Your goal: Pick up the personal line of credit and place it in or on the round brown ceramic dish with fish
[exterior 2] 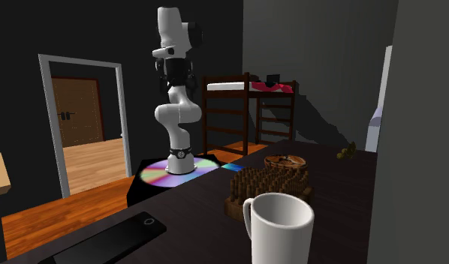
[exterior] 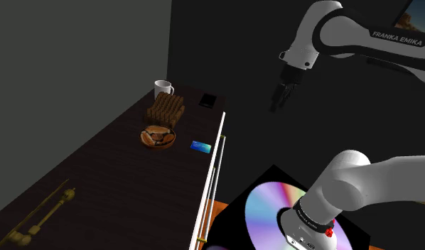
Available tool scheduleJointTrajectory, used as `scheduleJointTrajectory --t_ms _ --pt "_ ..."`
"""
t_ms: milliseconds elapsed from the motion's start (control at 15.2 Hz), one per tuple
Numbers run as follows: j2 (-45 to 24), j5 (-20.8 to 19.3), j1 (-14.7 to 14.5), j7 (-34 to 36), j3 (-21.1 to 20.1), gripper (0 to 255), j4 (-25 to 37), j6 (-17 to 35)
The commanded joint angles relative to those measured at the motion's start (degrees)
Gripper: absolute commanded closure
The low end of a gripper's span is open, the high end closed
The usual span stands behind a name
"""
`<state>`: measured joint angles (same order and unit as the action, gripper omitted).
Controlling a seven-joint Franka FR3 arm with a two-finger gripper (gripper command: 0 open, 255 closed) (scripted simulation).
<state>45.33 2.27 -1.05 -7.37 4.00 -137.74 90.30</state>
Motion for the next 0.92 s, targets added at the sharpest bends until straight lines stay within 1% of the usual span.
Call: scheduleJointTrajectory --t_ms 0,462,858 --pt "0.00 0.00 0.00 0.00 0.00 0 0.00 0.00" --pt "-4.67 2.44 -3.55 -0.84 -3.37 0 -7.98 16.25" --pt "-12.44 4.37 -6.75 -1.66 -6.42 0 -11.70 30.86"
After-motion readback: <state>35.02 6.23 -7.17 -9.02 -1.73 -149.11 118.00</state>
